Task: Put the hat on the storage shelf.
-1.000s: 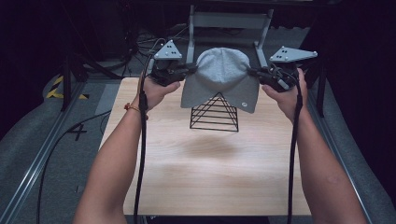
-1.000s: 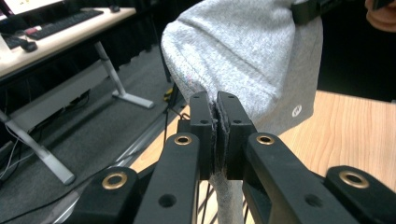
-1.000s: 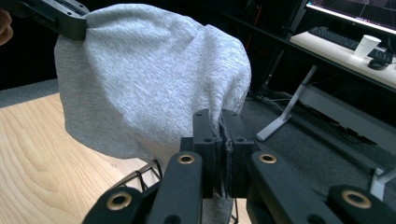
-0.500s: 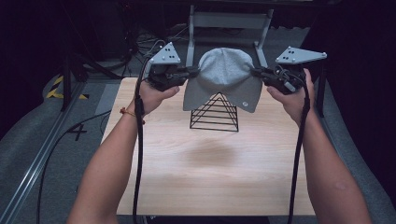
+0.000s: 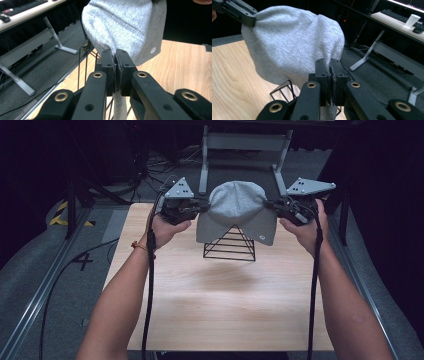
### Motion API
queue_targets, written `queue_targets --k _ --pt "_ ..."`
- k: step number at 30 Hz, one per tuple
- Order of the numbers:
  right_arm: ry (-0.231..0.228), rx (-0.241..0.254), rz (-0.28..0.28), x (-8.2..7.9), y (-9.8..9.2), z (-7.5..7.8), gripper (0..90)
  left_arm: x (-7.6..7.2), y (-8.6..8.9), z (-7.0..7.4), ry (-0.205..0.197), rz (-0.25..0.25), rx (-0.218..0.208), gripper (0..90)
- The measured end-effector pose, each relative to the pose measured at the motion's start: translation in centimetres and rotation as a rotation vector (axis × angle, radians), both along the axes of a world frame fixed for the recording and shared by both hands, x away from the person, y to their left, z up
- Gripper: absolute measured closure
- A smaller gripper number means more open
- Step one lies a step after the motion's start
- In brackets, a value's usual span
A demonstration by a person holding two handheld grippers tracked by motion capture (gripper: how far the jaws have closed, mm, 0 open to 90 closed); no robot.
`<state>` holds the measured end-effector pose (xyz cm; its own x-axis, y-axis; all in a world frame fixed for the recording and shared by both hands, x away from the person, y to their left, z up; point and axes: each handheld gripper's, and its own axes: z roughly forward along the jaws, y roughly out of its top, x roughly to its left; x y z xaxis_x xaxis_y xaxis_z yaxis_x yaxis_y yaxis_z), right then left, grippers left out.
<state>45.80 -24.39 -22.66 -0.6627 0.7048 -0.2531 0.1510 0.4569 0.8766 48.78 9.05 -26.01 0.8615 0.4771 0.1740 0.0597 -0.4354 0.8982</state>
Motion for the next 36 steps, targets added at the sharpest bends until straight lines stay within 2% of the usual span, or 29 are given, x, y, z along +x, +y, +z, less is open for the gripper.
queue_targets --k 10,15,16,17,18,21,23,27,32,36 --pt "0.07 0.005 -0.016 2.3 -0.4 -3.4 86.1 2.3 -0.9 -3.1 0.064 0.038 -0.004 85.8" --pt "0.107 0.029 -0.009 3.0 -0.9 -5.6 86.1 3.1 -1.2 -5.0 0.095 0.051 -0.003 85.7" --pt "0.107 0.029 -0.009 3.0 -0.9 -5.6 86.1 3.1 -1.2 -5.0 0.095 0.051 -0.003 85.7" --pt "0.114 0.031 -0.01 3.0 -0.9 -5.9 86.1 3.2 -1.3 -5.5 0.112 0.049 -0.013 85.7" --pt "0.132 0.031 0.002 3.0 -0.8 -6.8 86.1 3.2 -1.4 -5.9 0.113 0.05 -0.003 85.6" --pt "0.138 0.027 0.004 3.1 -0.7 -7.4 86.1 3.2 -1.6 -6.8 0.117 0.052 0.002 85.7" --pt "0.155 0.021 0.006 3.1 -0.5 -8.5 86.1 3.2 -1.9 -7.5 0.132 0.047 0.013 85.6" --pt "0.175 0.018 0.006 3.2 -0.4 -9.5 86.1 3.0 -2.1 -8.5 0.143 0.041 0.01 85.6" --pt "0.205 0.017 -0.003 3.1 -0.6 -11.4 86.1 2.8 -2.0 -10.4 0.149 0.053 0.029 85.7" --pt "0.219 0.012 -0.012 3.3 -0.6 -12.3 86.2 2.7 -2.1 -11.3 0.152 0.058 0.06 85.7"
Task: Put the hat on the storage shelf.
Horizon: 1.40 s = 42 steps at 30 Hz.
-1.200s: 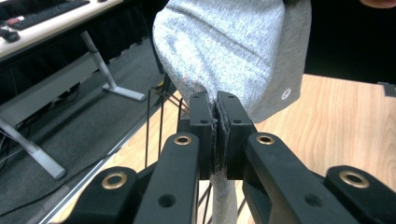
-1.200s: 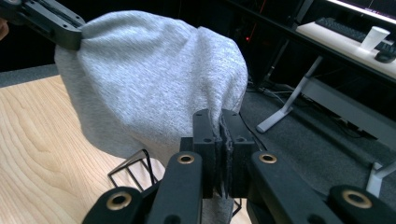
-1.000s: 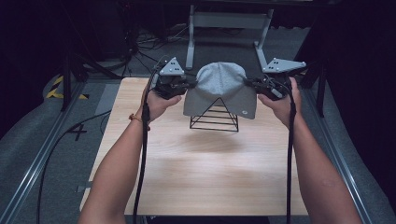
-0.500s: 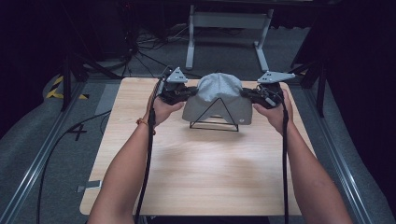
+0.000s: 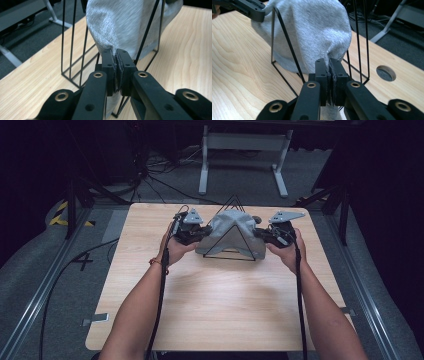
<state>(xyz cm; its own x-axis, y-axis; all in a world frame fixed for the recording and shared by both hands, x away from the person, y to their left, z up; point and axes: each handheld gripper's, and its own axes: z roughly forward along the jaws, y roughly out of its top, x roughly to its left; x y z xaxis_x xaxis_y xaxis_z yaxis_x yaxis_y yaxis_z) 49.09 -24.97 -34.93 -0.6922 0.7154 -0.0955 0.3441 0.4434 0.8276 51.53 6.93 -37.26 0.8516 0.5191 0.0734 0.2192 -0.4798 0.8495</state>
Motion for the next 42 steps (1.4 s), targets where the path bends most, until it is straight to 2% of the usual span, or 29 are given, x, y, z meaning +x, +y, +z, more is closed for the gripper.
queue_targets --k 6,8,10,15,16,21,24,27,30,32,42 --pt "0.021 -0.024 -0.01 0.2 0.3 -1.3 86.1 -0.1 -0.4 -0.9 -0.001 -0.003 0.045 85.5" --pt "0.022 -0.026 -0.011 0.2 0.3 -1.4 86.1 -0.1 -0.5 -1.1 0.002 0.002 0.038 85.5" --pt "0.023 -0.024 -0.015 0.2 0.3 -1.7 86.1 -0.1 -0.6 -1.4 0.01 0.007 0.05 85.3" --pt "0.021 -0.017 -0.017 0.1 0.1 -1.9 85.8 -0.3 -0.4 -1.4 -0.003 0.025 0.048 84.3" --pt "0.02 -0.016 -0.018 0.0 0.0 -1.8 85.6 -0.4 -0.2 -1.4 -0.001 0.028 0.035 83.2" --pt "0.003 -0.012 -0.024 -0.6 -0.5 -1.2 83.7 -1.1 1.1 -0.9 -0.008 0.038 0.047 83.2" --pt "-0.004 -0.012 -0.028 -0.9 -0.8 -0.8 83.6 -1.8 1.8 -0.5 -0.03 0.034 0.086 83.0" --pt "-0.015 -0.025 -0.025 -1.4 -1.1 -0.4 83.7 -2.5 2.4 0.0 -0.044 0.031 0.095 83.1" --pt "-0.024 -0.028 -0.023 -2.0 -1.3 0.0 83.6 -3.4 3.0 0.3 -0.068 0.025 0.14 83.2" --pt "-0.033 -0.039 -0.018 -2.4 -1.5 0.3 83.6 -3.9 3.5 0.5 -0.078 0.024 0.155 82.8" --pt "-0.044 -0.067 -0.015 -4.2 -2.5 0.7 83.6 -6.0 6.0 0.4 -0.077 0.034 0.162 83.0"
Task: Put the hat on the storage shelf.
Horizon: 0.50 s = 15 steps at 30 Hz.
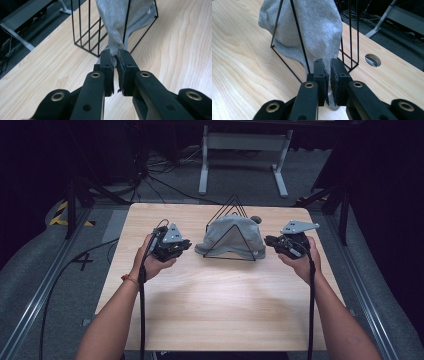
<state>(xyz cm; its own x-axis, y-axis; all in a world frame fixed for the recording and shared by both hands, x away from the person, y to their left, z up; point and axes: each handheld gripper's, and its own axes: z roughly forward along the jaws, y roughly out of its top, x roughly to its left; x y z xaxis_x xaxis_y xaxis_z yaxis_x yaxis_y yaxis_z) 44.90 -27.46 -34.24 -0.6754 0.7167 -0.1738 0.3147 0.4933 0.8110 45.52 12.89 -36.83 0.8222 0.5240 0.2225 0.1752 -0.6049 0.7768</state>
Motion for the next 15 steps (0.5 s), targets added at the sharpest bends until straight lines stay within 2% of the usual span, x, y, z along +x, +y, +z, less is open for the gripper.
queue_targets --k 3,6,11,15 --pt "0.003 -0.008 -0.001 -0.5 -0.3 -0.1 83.5 -0.6 0.6 -0.2 0.006 0.001 0.019 82.6" --pt "-0.001 -0.015 0.002 -0.9 -0.7 -0.2 83.3 -1.2 1.1 -0.5 0.009 0.003 0.011 82.2" --pt "0.0 -0.033 0.006 -1.8 -1.3 -0.4 82.0 -2.2 2.1 -1.3 0.018 0.007 0.027 81.0" --pt "0.014 -0.042 0.008 -2.6 -1.9 -0.9 79.8 -2.9 2.9 -2.1 0.045 0.015 0.042 78.9"
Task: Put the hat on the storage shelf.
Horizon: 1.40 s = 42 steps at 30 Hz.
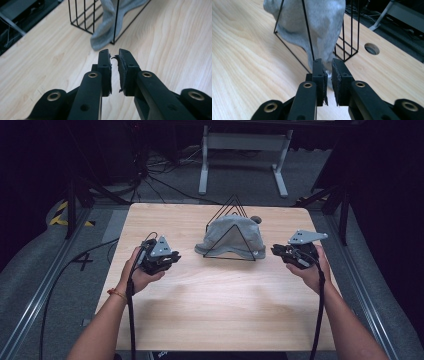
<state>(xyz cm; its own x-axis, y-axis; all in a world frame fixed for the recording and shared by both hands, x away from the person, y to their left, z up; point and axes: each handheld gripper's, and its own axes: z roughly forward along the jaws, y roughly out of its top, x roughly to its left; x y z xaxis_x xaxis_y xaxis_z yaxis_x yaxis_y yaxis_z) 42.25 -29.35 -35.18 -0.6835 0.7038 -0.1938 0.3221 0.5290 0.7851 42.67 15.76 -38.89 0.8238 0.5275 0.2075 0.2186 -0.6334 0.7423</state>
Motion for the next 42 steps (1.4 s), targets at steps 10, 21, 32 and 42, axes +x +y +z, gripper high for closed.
queue_targets --k 10,21,32,42 --pt "0.035 -0.021 -0.012 -1.7 -1.6 -1.5 70.4 -1.9 1.0 -1.6 0.028 0.021 0.1 60.3" --pt "0.061 -0.066 -0.057 -3.8 -3.3 -3.8 43.7 -3.7 2.5 -4.4 0.083 0.055 0.137 38.6" --pt "0.079 -0.04 -0.137 -6.2 -6.0 -7.1 32.1 -5.9 5.0 -7.3 0.122 0.048 0.125 21.8" --pt "0.13 0.014 -0.157 -8.6 -8.6 -9.7 28.6 -7.2 7.2 -9.0 0.154 0.088 -0.036 21.4"
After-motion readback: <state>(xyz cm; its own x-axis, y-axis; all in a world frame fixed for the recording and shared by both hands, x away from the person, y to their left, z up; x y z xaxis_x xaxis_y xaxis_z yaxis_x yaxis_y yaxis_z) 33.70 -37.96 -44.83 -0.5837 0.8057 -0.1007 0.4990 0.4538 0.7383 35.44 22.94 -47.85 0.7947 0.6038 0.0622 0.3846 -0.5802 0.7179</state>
